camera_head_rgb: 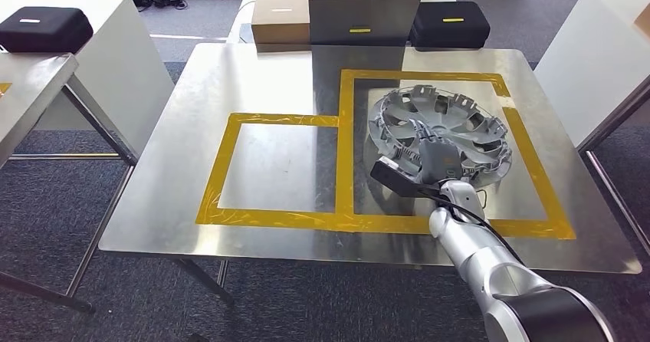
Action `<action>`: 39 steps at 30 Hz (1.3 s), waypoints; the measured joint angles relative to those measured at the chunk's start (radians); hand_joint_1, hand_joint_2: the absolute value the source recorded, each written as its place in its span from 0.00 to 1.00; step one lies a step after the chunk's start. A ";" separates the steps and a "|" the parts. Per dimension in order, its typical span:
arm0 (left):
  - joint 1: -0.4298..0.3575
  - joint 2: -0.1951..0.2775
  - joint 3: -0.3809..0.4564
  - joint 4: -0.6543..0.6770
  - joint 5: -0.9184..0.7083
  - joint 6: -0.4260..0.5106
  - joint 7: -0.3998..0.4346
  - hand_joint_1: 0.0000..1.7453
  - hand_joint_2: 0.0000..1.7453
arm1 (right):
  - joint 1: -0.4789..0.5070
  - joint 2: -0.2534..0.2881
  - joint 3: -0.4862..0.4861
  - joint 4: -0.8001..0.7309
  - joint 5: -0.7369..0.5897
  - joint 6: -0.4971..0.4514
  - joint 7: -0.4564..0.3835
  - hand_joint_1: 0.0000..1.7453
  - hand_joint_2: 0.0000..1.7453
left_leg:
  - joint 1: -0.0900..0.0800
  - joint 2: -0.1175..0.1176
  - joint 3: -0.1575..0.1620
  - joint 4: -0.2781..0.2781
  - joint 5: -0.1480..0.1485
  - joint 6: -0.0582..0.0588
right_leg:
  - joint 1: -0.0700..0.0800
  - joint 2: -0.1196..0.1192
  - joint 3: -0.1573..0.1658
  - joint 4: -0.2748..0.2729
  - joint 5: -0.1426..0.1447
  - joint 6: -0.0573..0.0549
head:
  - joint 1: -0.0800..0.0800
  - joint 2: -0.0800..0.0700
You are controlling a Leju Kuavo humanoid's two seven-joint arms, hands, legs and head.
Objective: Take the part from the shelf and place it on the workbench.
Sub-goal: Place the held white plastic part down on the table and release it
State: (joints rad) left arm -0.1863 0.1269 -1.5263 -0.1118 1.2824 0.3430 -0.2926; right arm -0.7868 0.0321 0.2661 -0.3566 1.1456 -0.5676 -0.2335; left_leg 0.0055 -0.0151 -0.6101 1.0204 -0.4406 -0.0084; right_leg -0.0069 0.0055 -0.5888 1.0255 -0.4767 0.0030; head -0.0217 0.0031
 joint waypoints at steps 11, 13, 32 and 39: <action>-0.002 -0.001 0.000 0.000 -0.001 -0.003 0.008 0.00 0.00 | 0.015 0.032 -0.121 0.000 -0.300 0.358 -0.276 0.00 1.00 | 0.000 0.001 0.000 0.000 0.000 0.000 | 0.000 0.000 0.000 0.000 0.000 0.000 | 0.000 0.000; -0.002 -0.001 0.000 0.000 0.004 -0.002 0.007 0.00 0.00 | 0.023 0.049 -0.142 -0.001 -0.357 0.467 -0.347 0.00 1.00 | 0.000 0.001 0.000 0.000 0.000 0.000 | 0.001 0.000 0.000 0.000 0.000 0.000 | 0.000 0.000; 0.025 0.003 0.001 0.000 0.056 0.024 0.001 0.00 0.00 | 0.260 0.048 0.220 -0.602 -0.953 0.529 -0.469 0.00 0.50 | -0.004 0.002 0.001 0.002 -0.005 0.014 | -0.004 0.001 0.003 -0.008 0.003 0.008 | -0.001 0.000; 0.039 0.001 0.001 0.000 0.082 0.024 -0.009 0.00 0.00 | 0.356 0.022 0.291 -0.738 -0.946 0.467 -0.469 0.00 0.00 | 0.017 0.011 0.029 -0.048 0.018 0.026 | -0.008 -0.001 -0.103 0.230 -0.123 0.032 | 0.005 0.000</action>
State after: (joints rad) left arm -0.1474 0.1275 -1.5257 -0.1121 1.3640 0.3669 -0.3014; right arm -0.4305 0.0544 0.5573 -1.0943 0.1995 -0.1007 -0.7024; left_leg 0.0226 -0.0043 -0.5807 0.9726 -0.4229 0.0174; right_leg -0.0147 0.0048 -0.6917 1.2560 -0.5999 0.0352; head -0.0168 0.0031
